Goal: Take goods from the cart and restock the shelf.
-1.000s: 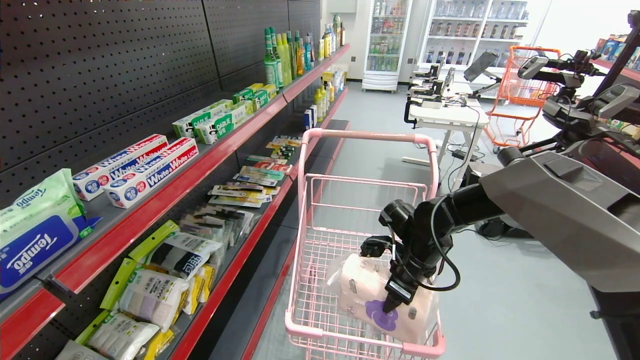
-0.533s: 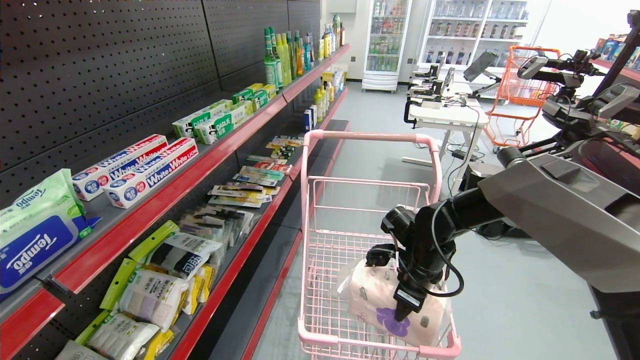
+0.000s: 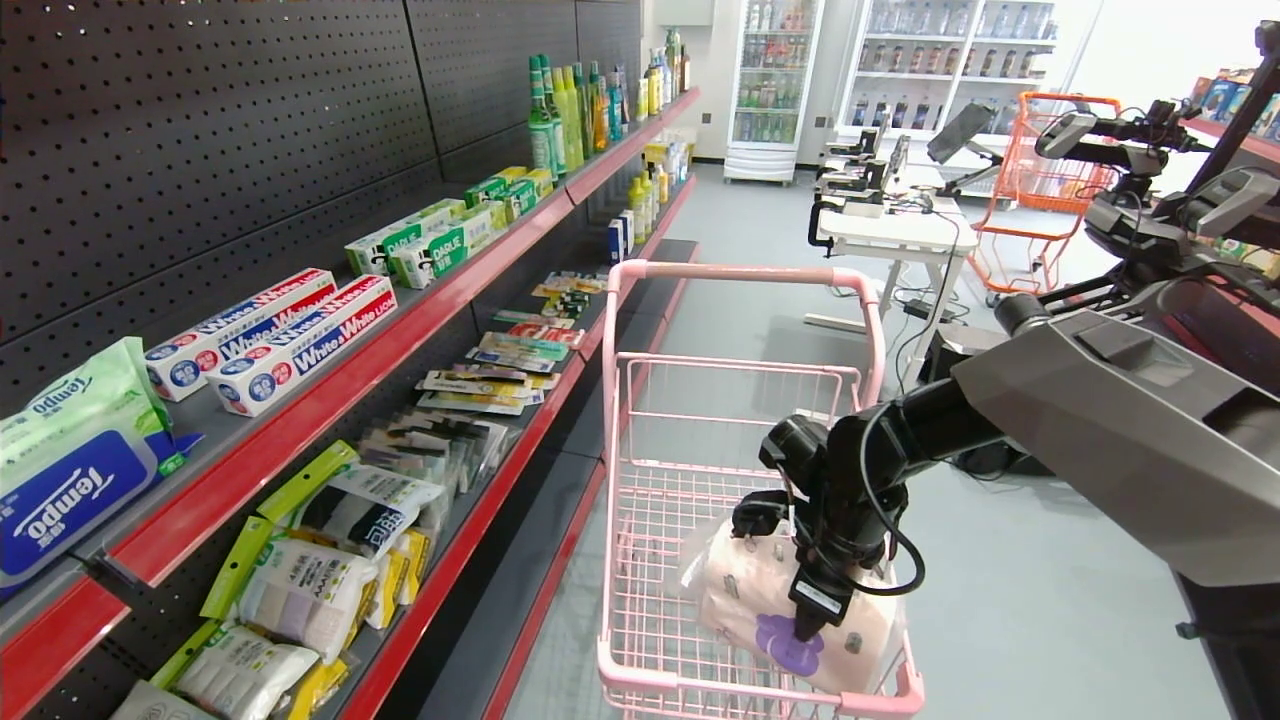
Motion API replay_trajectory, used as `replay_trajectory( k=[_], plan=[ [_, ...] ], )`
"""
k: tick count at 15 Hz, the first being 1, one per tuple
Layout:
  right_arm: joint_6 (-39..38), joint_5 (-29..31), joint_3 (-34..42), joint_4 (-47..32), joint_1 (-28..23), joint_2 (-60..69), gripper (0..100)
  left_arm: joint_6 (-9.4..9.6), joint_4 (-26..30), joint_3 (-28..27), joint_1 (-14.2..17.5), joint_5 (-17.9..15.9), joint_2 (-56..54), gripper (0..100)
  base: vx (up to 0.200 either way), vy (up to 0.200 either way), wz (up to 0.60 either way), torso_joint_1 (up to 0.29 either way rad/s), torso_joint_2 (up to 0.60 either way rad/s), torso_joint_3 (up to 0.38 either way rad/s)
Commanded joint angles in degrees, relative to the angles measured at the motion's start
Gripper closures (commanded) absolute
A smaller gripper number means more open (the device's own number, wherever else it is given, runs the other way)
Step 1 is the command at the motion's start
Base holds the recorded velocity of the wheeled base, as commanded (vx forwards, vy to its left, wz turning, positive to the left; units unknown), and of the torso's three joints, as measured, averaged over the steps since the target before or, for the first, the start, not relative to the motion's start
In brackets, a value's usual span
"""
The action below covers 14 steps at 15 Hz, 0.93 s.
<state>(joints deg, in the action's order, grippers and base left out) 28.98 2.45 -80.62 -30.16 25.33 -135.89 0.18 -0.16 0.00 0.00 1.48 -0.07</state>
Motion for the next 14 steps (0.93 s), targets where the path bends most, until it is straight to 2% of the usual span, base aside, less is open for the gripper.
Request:
replay_trajectory(
  k=[1, 4, 7, 14],
  plan=[
    [-3.66, -0.08, -0.33, 0.80, -0.37, 0.62, 100, -0.01, -0.02, 0.00, 0.00, 0.02, 0.07, 0, 0.000, 0.000, 0.00, 0.000, 0.00, 0.000],
    [-8.15, 0.10, -0.59, 7.48, -3.80, 4.14, 100, -0.01, -0.02, 0.00, 0.00, 0.02, 0.07, 0, 0.000, 0.000, 0.00, 0.000, 0.00, 0.000],
    [-8.15, 0.45, 0.46, 7.40, -6.44, 8.27, 100, -0.01, -0.02, 0.00, 0.00, 0.02, 0.07, 0, 0.000, 0.000, 0.00, 0.000, 0.00, 0.000],
    [-9.38, 0.54, 0.02, 8.01, -7.93, 16.53, 100, -0.01, -0.02, 0.00, 0.00, 0.02, 0.07, 0, 0.000, 0.000, 0.00, 0.000, 0.00, 0.000]
  ],
)
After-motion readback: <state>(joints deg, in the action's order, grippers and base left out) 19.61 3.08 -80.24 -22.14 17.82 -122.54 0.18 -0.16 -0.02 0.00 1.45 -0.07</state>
